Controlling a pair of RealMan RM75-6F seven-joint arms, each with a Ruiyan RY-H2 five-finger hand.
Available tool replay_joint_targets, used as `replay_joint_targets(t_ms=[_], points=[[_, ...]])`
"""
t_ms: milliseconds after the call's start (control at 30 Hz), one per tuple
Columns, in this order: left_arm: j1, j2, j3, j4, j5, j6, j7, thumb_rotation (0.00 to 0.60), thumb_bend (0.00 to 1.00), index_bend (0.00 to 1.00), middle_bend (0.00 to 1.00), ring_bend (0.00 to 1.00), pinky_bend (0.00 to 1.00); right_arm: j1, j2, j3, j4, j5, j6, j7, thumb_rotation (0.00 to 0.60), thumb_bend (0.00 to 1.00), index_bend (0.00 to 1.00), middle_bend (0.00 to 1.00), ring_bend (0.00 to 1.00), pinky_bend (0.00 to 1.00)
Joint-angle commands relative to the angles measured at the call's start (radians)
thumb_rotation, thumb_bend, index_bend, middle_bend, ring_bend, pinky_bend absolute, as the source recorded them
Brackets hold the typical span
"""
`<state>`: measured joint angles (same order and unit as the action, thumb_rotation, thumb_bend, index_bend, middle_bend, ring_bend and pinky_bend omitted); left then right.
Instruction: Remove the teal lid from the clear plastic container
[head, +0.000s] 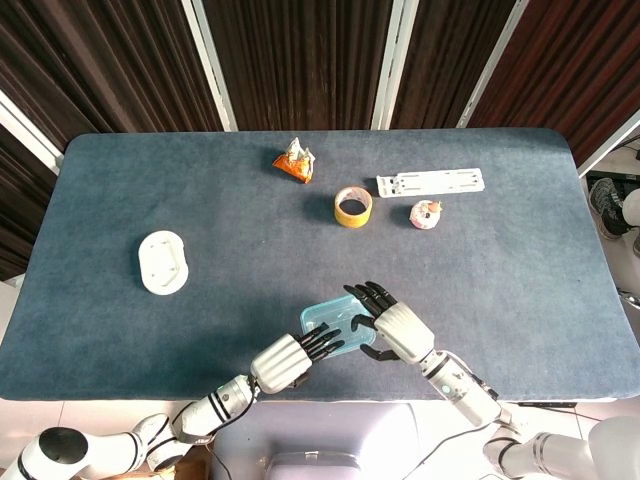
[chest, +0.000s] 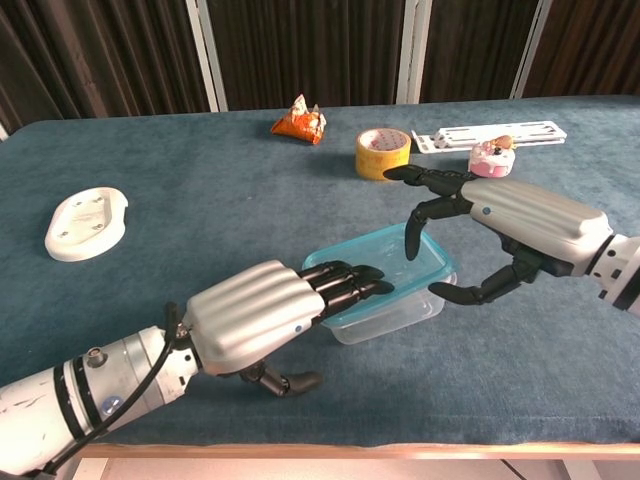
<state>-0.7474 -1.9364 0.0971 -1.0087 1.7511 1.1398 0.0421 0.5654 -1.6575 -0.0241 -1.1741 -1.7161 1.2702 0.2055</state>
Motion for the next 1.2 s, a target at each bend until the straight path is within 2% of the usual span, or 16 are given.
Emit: replay_joint_targets(t_ms=[33,200,400,600,867,1200], points=[[0.000,0.000,0.000,0.001,0.002,0.003,-0.001,0.600,0.30,0.00,0.77,0.59,0.72,0.000,0.004,0.003,-0.002,0.001,0.004,-0.001,0.600,0.45,0.59,0.10,0.00,0.00],[0.000,-0.001,0.001,0.001,0.007,0.005,0.000,0.600,0.30,0.00,0.77,0.59,0.72,0.003,0.008,0.007,-0.007,0.010,-0.005,-0.003,0.600,0.53,0.60,0.10,0.00,0.00],[0.000,0.002,-0.002,-0.005,0.011,0.012,0.005,0.600,0.30,0.00,0.77,0.59,0.72,0.011,-0.009,0.010,0.007,0.019,-0.023,-0.002,0.600,0.56,0.61,0.11,0.00,0.00],[0.002,0.009,-0.004,-0.015,0.013,0.017,0.011,0.600,0.30,0.00,0.78,0.60,0.72,0.015,-0.023,0.015,0.022,0.016,-0.016,-0.006,0.600,0.66,0.65,0.13,0.00,0.00],[0.003,0.014,-0.004,-0.024,0.019,0.023,0.015,0.600,0.30,0.00,0.78,0.60,0.72,0.014,-0.028,0.025,0.024,0.022,-0.002,-0.016,0.600,0.69,0.68,0.14,0.00,0.00],[0.006,0.024,-0.014,-0.033,0.016,0.036,0.022,0.600,0.30,0.00,0.78,0.60,0.72,0.016,-0.046,0.030,0.048,0.034,-0.011,-0.034,0.600,0.87,0.74,0.15,0.00,0.00]])
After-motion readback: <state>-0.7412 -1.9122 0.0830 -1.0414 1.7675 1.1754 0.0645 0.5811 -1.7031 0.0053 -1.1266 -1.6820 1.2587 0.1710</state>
